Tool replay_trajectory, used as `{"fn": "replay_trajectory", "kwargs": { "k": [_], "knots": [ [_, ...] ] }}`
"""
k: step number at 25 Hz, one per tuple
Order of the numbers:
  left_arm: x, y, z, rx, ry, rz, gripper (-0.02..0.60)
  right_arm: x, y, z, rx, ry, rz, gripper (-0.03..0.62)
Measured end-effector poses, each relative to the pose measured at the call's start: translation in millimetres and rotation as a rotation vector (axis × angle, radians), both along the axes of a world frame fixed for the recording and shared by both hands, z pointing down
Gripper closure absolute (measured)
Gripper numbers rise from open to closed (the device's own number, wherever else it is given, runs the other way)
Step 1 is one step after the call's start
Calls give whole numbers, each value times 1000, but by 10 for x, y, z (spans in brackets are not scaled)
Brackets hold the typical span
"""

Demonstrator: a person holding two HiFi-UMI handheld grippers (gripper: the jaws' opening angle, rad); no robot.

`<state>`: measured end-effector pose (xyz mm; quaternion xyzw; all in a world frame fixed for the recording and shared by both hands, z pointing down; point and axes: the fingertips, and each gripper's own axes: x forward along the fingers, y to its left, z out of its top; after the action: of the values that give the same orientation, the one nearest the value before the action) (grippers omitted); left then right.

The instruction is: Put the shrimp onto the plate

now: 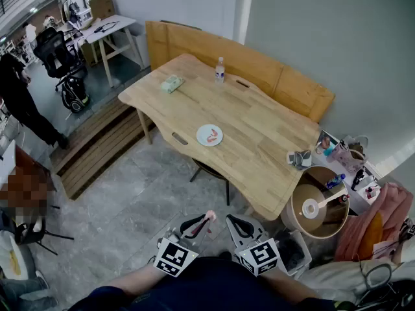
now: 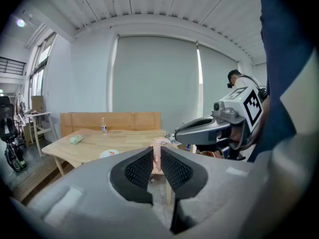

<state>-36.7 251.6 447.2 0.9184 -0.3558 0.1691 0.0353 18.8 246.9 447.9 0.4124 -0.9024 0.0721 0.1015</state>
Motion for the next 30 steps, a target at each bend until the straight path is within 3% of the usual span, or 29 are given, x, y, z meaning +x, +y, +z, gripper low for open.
{"fn": "replay_trajectory", "kwargs": {
  "k": [17,30],
  "knots": [
    [45,-30,7,3,-10,-28,531,64,-28,11,-4,-36,-15,585],
    [201,-124,101,0,-29,-150,531,294,-166,156,-13,-57,-105,585]
  ]
}}
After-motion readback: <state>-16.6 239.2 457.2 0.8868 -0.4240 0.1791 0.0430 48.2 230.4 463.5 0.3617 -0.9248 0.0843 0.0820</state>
